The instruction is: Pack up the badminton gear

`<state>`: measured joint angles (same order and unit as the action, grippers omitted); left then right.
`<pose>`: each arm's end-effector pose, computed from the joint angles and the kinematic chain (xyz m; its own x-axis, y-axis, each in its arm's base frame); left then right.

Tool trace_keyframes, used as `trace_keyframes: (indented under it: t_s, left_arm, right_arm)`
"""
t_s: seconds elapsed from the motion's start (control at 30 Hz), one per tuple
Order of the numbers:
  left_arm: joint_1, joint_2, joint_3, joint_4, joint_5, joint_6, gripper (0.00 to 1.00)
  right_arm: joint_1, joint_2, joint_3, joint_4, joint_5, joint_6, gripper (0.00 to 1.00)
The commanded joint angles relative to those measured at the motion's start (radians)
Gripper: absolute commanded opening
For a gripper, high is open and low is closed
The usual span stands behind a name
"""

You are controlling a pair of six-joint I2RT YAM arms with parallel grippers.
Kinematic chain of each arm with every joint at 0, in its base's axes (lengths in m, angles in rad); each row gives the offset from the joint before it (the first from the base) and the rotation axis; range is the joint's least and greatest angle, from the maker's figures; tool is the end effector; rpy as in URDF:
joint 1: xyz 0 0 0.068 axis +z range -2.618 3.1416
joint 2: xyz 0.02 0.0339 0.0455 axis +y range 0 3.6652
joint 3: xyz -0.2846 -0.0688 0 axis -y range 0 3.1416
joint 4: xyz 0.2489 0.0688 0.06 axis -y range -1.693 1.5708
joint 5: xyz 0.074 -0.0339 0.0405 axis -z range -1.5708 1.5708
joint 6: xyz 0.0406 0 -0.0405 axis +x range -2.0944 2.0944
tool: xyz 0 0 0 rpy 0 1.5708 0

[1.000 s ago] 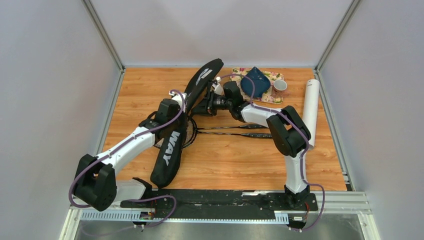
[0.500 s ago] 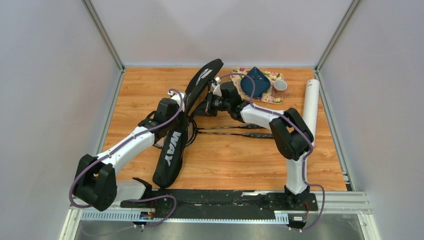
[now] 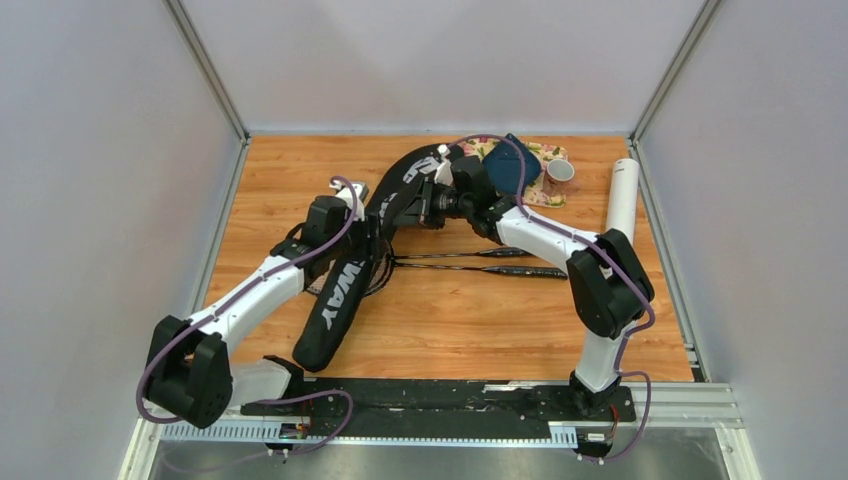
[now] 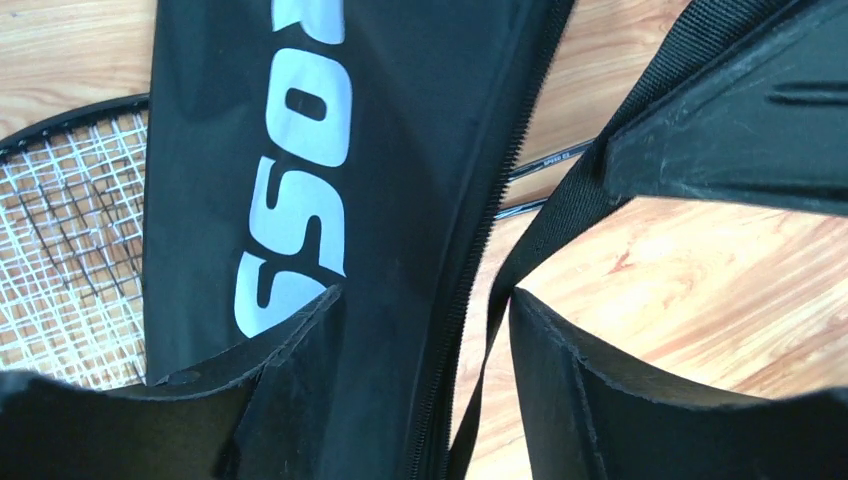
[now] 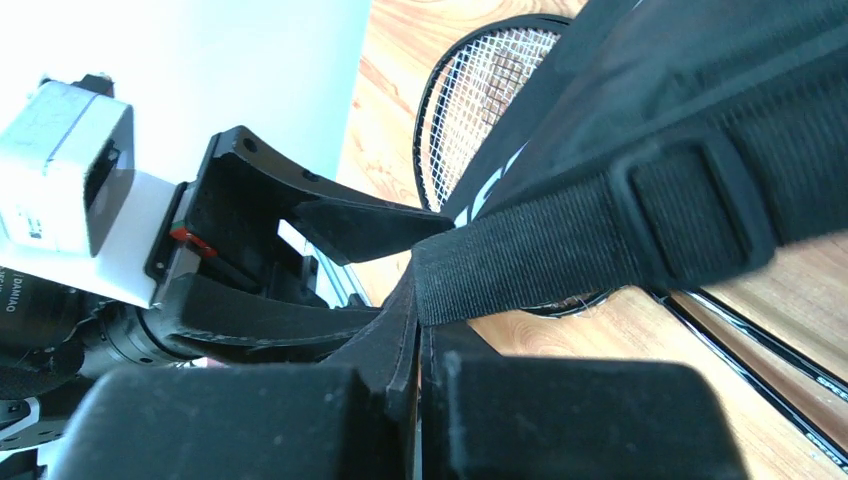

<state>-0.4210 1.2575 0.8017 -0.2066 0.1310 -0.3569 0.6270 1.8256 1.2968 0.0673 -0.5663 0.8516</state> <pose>0.2463 -0.1161 0.2583 -0.7003 -0.0659 -0.7108 0.2716 0.8962 -0.3508 0.3385 0.2722 0.2669 -0.9027 0.1300 -0.4101 -0.3112 0.4611 0.8310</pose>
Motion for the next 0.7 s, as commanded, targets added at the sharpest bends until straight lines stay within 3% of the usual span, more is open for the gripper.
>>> trace_keyframes:
  t_s: [0.0,0.27,0.37,0.4,0.43,0.47,0.5,0.57,0.6,0.67]
  left_arm:
    - [0.019,-0.099,-0.028,0.019,0.047,0.004,0.69]
    - [0.028,-0.081,-0.039,0.038,0.113,-0.001,0.66]
    - [0.030,-0.017,0.004,0.013,0.108,-0.001,0.58]
    - [0.028,-0.001,0.031,-0.005,0.108,-0.001,0.48]
    - [0.030,0.022,0.045,-0.016,0.105,-0.002,0.18]
    - [0.030,0.023,0.053,-0.020,0.098,-0.013,0.08]
    - [0.030,0.020,0.048,-0.007,0.090,-0.023,0.02]
    - [0.028,-0.010,0.025,0.028,0.079,-0.060,0.00]
    - [0.030,-0.021,0.004,0.067,0.079,-0.073,0.00]
    - [0.028,-0.041,-0.010,0.093,0.084,-0.112,0.00]
  right_arm:
    - [-0.001,-0.026,0.042,0.012,-0.029,0.010,0.00]
    - [-0.001,-0.025,0.059,0.037,-0.072,0.089,0.00]
    - [-0.001,-0.015,0.075,0.045,-0.087,0.107,0.00]
    - [-0.001,-0.014,0.078,0.046,-0.092,0.109,0.00]
    - [-0.003,-0.012,0.076,0.051,-0.098,0.109,0.00]
    - [-0.007,-0.014,0.073,0.048,-0.102,0.093,0.00]
    - [-0.010,-0.020,0.072,0.025,-0.095,0.081,0.06]
    - [-0.029,-0.031,0.070,-0.064,-0.060,0.023,0.27]
    - [-0.036,-0.055,0.050,-0.098,-0.046,0.006,0.43]
    - [-0.049,-0.089,0.026,-0.139,0.000,-0.032,0.51]
